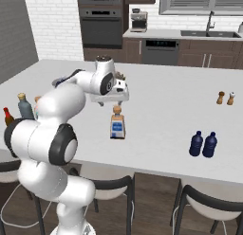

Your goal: Move the plastic bottles in the middle to the plastics group, and the glass bottles in the middle to the glass group.

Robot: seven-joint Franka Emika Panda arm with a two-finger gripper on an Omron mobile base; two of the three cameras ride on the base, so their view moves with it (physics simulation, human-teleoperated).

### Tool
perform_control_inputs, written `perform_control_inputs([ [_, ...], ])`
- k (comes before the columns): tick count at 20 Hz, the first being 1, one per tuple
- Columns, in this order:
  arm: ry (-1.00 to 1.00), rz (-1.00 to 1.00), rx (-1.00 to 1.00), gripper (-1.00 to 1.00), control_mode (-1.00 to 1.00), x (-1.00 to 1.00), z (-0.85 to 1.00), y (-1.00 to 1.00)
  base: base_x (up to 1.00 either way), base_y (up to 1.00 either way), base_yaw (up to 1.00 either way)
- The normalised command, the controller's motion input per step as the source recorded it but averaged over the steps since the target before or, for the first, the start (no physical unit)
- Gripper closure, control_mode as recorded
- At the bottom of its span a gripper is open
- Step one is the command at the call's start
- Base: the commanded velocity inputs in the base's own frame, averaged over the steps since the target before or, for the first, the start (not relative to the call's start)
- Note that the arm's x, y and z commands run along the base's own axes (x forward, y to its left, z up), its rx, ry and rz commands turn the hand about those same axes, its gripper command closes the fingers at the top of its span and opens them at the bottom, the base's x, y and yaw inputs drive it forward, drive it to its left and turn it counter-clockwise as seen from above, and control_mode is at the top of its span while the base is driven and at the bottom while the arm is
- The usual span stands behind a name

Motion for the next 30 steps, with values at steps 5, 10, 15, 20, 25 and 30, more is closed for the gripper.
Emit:
perform_control_inputs([
  [5,0.08,0.00,-0.01,-1.00,-1.00,0.18,-0.14,0.01,0.00,0.00,0.00],
  [10,0.03,0.00,0.00,-1.00,-1.00,0.07,-0.08,-0.21,0.00,0.00,0.00],
  [15,0.05,0.00,0.00,-1.00,-1.00,0.03,-0.25,-0.01,0.00,0.00,0.00],
  [20,0.01,0.00,0.00,-1.00,-1.00,0.07,-0.34,0.00,0.00,0.00,0.00],
  [25,0.00,0.00,0.01,-1.00,-1.00,0.15,-0.01,-0.04,0.00,0.00,0.00],
  [30,0.00,0.00,0.00,-1.00,-1.00,0.16,0.00,0.00,0.00,0.00,0.00],
])
